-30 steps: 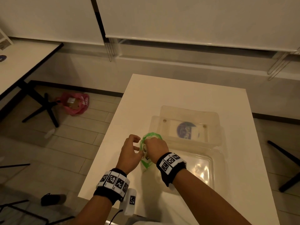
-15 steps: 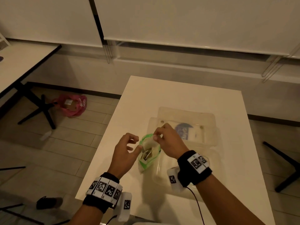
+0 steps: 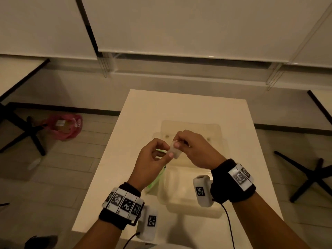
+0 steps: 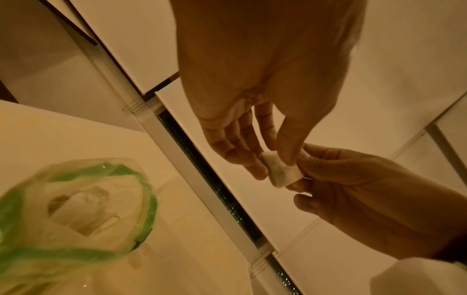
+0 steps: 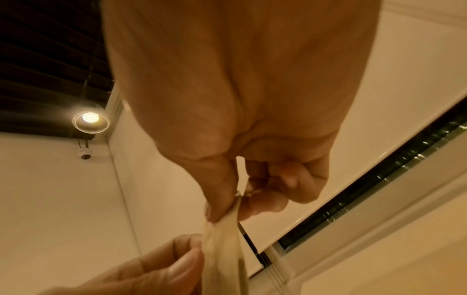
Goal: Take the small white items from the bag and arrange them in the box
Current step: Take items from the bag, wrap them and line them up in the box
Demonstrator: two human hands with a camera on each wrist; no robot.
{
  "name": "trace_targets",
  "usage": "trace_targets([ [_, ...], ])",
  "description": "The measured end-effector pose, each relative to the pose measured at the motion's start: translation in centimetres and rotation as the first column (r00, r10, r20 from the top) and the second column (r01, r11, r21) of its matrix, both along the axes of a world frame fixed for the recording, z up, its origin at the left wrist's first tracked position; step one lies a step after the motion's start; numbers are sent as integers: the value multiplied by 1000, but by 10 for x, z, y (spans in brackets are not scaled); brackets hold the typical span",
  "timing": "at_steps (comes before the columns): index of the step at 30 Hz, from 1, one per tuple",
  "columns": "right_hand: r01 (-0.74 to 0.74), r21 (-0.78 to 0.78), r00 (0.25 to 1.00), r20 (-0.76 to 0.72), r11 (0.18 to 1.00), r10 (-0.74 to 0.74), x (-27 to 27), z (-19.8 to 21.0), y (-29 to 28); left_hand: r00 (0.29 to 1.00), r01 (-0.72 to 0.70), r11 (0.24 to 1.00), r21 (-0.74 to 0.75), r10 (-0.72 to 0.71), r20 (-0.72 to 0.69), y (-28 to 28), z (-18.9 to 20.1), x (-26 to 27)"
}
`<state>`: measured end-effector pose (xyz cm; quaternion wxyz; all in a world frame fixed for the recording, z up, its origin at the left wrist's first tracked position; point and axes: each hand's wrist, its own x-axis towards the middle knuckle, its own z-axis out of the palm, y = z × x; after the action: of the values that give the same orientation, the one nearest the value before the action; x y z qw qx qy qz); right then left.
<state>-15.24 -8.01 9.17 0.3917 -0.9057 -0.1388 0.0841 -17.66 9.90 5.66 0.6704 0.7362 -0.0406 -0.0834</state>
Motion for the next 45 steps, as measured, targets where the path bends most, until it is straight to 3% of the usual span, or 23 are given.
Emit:
trace_targets([
  [5,56,55,998,18,997,-57,-7,2,-8,999,-31,999,-38,30,-39,-8,1,-2],
  [7,162,177,986,12,971,-167,-10,-1,-12,998,-53,996,-66,50,-43,-12,1,-3],
  [11,389,497,916,-118,776,-384,-25,-8,-19,993,-105,984,-141,97,-61,-15,0,-5],
  [18,356,542,930,-127,761,-345,-44,-25,-12,994,-101,971,-215,88,-68,-23,4,-9],
  [25,461,641,879,-239,614,-412,-46,-27,-7,997,-66,972,-227,53,-60,-23,6,-11],
  [31,432,676,898,-265,597,-351,-46,-29,-4,999,-37,980,-196,29,-42,-22,13,-13],
  [35,410,655,906,-211,635,-367,-50,-26,-4,996,-85,980,-178,87,1,-23,16,-14],
  [38,396,681,908,-192,616,-372,-52,-21,-3,995,-95,984,-154,99,20,-22,13,-11],
  [42,423,610,892,-150,670,-427,-52,-24,-2,997,-64,984,-164,69,25,-22,16,-11],
  [45,443,622,880,-163,646,-446,-53,-25,-4,991,-136,984,-114,137,3,-22,16,-11],
])
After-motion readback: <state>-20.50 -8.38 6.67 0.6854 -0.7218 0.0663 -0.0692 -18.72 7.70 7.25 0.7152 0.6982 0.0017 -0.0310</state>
